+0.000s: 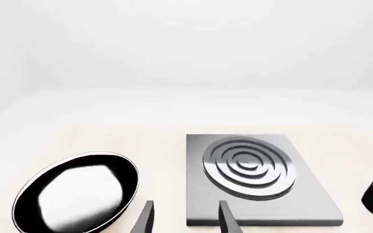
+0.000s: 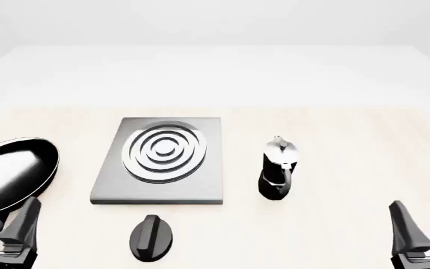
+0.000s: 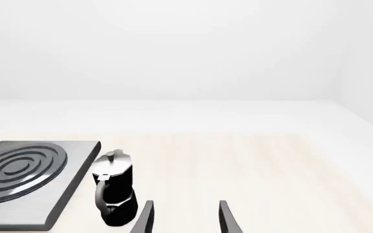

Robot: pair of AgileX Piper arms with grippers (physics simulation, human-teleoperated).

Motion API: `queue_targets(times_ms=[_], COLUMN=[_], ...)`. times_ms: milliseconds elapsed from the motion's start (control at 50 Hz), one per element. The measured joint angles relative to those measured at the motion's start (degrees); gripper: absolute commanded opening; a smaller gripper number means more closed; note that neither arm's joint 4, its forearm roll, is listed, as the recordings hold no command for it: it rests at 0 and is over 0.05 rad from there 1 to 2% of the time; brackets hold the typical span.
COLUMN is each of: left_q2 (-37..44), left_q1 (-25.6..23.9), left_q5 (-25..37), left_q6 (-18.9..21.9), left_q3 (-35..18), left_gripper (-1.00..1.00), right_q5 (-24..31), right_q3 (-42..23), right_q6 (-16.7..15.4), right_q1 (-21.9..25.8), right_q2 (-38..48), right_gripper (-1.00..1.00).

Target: Turn on the stove and put the frying pan on it.

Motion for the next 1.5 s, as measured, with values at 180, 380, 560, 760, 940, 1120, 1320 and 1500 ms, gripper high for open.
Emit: queue_targets(times_ms=[180,380,560,760,940,1120,1320,1500], left_q2=[-1.79,-2.43,-1.68,2.28,7.69,15.28,21.95,26.94], left_q1=[-0.4,-1.17,-4.71,-11.84,-20.07,-26.52,-30.98,-33.5], left_q5=[-1.38,-0.18,4.75,11.04,16.28,17.66,16.1,13.0], left_q6=[0.73,0.74,0.71,-0.41,-3.39,-5.14,-6.66,-7.84], left_q3=[1.4,1.16,-0.5,-4.26,-9.02,-11.33,-11.07,-9.62], left_gripper=[1.0,1.0,1.0,1.0,1.0,1.0,1.0,1.0], right_q5=[0.13,0.18,0.33,0.71,1.1,1.56,2.0,2.26], right_q3=[-0.11,-0.14,-0.19,-0.24,-0.19,-0.09,-0.02,0.0], right_q6=[-0.51,-1.03,-1.17,-1.3,-1.37,-1.27,-1.09,-0.91], right_q1=[0.14,0.66,1.57,2.73,3.54,4.1,4.47,4.65], right_q2=[0.07,0.0,-0.03,-0.06,-0.06,-0.06,-0.07,-0.07], right_gripper=[1.0,1.0,1.0,1.0,1.0,1.0,1.0,1.0])
